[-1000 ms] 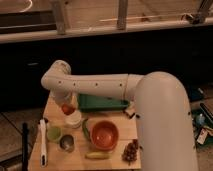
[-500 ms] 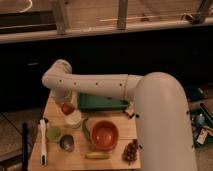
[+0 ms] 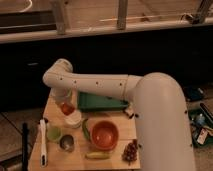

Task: Place apple in paper cup

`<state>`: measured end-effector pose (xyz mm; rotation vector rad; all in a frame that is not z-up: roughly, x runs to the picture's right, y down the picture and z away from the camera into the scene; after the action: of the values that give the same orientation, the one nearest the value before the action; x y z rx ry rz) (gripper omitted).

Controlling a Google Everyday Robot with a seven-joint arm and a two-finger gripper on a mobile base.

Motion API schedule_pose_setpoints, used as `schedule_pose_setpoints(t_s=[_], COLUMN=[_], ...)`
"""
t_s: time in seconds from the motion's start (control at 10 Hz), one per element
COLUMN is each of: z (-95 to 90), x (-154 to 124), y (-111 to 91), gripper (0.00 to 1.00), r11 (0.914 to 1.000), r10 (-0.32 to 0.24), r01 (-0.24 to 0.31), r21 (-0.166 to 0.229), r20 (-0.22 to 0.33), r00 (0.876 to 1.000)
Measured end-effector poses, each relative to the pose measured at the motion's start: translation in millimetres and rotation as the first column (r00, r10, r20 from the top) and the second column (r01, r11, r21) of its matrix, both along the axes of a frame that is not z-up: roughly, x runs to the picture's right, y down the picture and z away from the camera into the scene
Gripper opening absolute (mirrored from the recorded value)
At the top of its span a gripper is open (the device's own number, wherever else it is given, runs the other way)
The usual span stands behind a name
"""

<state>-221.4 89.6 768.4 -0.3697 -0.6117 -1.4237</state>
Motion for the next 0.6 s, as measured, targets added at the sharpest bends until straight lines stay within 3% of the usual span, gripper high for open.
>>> schedule_pose_setpoints(t_s=[0.6], z=[0.8], x=[0.5], y=[1.9], gripper=[0.06], r11=[0.9992], r10=[-0.034], r01=[0.035], r21=[-0.018], r20=[0.032], r00=[0.999])
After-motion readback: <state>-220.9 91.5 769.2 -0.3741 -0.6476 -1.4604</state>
